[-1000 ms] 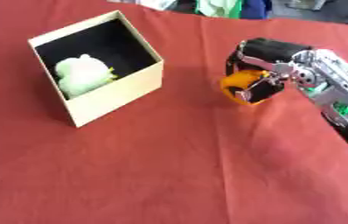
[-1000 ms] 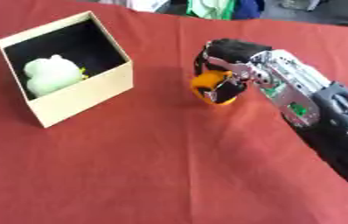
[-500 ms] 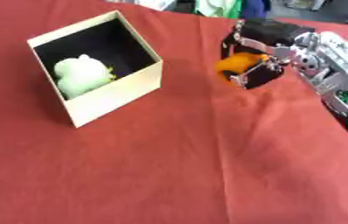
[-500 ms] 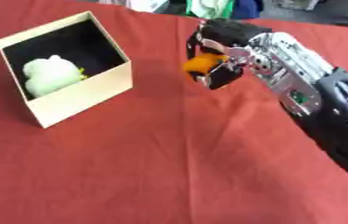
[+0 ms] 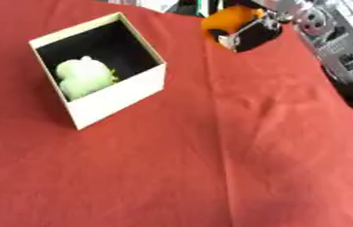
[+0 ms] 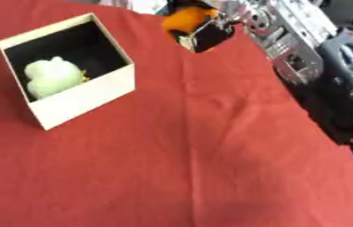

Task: Pick up objects on the table and place them in the box.

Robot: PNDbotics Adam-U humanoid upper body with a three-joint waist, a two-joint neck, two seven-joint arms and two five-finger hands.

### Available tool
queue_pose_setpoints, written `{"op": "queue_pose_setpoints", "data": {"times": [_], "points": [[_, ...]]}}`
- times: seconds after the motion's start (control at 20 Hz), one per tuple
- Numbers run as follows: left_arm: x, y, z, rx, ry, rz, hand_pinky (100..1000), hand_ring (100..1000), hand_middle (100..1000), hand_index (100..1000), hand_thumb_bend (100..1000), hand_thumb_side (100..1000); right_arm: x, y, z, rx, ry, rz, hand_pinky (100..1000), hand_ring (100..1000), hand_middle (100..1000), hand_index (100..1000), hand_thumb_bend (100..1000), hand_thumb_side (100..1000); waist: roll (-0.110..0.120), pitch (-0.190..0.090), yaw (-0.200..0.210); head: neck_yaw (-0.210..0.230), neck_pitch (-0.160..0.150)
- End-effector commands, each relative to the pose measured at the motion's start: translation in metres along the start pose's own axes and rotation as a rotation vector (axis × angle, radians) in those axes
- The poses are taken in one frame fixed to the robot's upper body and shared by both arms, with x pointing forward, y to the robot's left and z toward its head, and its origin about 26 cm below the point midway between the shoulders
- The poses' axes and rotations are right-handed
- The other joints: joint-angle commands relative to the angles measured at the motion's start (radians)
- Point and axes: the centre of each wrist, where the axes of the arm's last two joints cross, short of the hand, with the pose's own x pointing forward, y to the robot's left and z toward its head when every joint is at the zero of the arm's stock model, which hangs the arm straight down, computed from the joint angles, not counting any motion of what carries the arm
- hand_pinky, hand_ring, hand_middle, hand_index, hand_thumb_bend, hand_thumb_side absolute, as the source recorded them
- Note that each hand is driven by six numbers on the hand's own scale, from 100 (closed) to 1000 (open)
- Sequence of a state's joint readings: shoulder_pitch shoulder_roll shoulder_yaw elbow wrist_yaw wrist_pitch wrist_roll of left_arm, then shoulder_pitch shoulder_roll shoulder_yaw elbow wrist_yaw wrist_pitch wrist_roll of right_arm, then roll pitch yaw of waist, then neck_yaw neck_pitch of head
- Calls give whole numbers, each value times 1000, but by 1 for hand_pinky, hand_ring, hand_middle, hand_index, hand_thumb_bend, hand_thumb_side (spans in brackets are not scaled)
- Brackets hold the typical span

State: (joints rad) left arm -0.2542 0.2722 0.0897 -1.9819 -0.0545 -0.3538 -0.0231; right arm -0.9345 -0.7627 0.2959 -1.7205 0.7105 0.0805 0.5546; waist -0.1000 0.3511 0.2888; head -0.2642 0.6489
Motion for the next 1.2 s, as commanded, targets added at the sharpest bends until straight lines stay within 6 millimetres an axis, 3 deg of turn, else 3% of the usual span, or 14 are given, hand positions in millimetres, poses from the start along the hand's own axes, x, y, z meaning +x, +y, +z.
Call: {"op": "queue_pose_setpoints", "data": {"times": [0.05,0.35,0.65,1.2], "points": [[5,3,-3,-11,-23,-7,700,798,801,807,108,748,3,-13,-13,-24,-12,-7,676,581,118,466,100,100,7,-27,2,-9,0],[5,1,-4,-15,-24,1,700,799,801,807,107,747,23,-22,-52,-46,-69,-65,677,574,119,476,100,100,11,-32,6,-22,3],[5,-1,-4,-20,-25,12,700,799,801,806,107,746,44,-19,-89,-47,-100,-125,674,565,119,485,100,100,13,-34,18,-41,7],[6,-6,-9,-33,-42,43,699,800,802,806,108,747,83,17,-141,-31,-109,-244,668,550,115,498,100,100,8,-27,66,-93,5]]}}
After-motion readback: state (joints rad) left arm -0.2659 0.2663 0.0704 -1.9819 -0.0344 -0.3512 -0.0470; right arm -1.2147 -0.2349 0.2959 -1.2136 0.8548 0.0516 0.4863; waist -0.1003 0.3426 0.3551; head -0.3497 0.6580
